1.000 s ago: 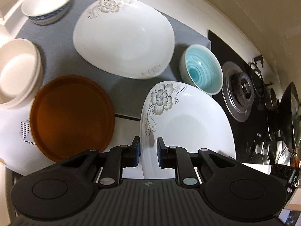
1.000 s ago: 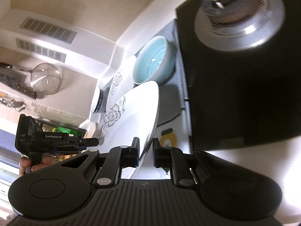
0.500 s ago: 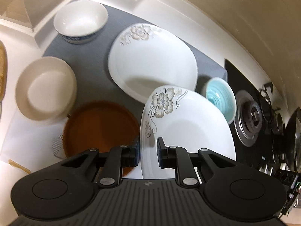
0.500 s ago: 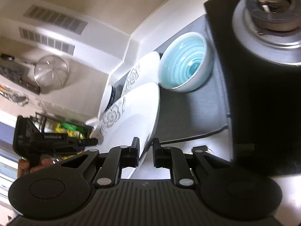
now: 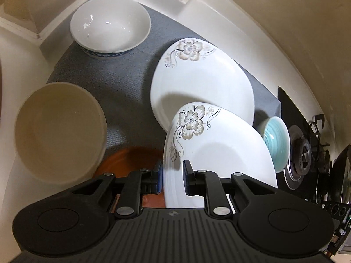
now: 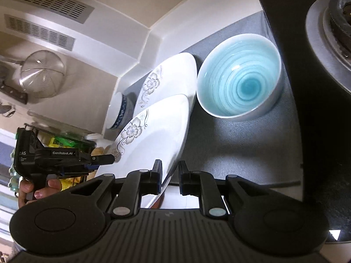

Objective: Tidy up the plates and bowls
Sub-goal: 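Lower the floral plate onto the other floral plate and open both tools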

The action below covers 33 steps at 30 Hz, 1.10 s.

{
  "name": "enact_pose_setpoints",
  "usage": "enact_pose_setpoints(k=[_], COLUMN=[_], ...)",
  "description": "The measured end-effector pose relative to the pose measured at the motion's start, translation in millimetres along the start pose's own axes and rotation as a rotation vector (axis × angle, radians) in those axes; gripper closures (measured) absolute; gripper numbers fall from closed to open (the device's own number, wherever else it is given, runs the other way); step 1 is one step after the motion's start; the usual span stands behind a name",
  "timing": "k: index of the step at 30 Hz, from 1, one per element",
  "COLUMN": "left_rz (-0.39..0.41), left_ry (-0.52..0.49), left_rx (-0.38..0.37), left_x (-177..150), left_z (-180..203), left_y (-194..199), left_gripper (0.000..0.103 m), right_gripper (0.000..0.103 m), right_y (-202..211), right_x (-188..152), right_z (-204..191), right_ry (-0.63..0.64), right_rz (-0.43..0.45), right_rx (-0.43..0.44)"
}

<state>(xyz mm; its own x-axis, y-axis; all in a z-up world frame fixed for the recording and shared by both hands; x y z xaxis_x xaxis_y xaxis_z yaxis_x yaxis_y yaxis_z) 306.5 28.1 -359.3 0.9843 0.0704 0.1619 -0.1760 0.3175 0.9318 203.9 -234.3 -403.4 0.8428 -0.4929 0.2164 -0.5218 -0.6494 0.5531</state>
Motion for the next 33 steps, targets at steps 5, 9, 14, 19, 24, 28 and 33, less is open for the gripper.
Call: enact_pose_setpoints(k=[5, 9, 14, 19, 24, 28, 33], left_rz=[-0.007, -0.041, -0.055, -0.073, -0.13, -0.113, -0.098], left_ry=[-0.054, -0.044, -0.076, -0.103, -0.073, -0.125, -0.111], left_rx=[0.026, 0.013, 0.003, -0.008, -0.087, -0.138, -0.17], left_x=[17, 35, 51, 63, 69, 57, 42], left_z=[-6, -15, -14, -14, -23, -29, -37], left_y=[-10, -21, -27, -36, -39, -26, -17], left_gripper=[0.084, 0.084, 0.084, 0.084, 0.084, 0.085, 0.092], right_gripper=[0.087, 0.087, 0.088, 0.092, 0.094, 0.094, 0.094], right_y=[-18, -30, -39, -48, -50, -54, -60], right_x=[4, 11, 19, 26, 31, 31, 34], right_z=[-6, -11, -8, -8, -1, 0, 2], right_ry=[-0.01, -0.011, -0.057, -0.069, -0.099, -0.098, -0.154], right_rz=[-0.002, 0.009, 0.052, 0.104, 0.175, 0.192, 0.209], right_rx=[-0.044, -0.09, -0.14, -0.219, -0.243, -0.26, -0.255])
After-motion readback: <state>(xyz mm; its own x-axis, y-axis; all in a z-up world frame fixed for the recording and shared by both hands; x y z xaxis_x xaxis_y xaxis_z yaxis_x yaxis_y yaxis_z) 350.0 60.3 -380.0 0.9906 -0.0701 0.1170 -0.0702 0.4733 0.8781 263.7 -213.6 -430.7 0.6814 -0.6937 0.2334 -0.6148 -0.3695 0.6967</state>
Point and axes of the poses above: each gripper's, at about its wrist camera, not at the fingertips, and y roughly against the way its jaws point, z to its right, x to its top, the point moved 7 cm from there along -y, roughly the way its jaws point, and after that the axes turned 3 degrees about x, right-handed, at the moved point
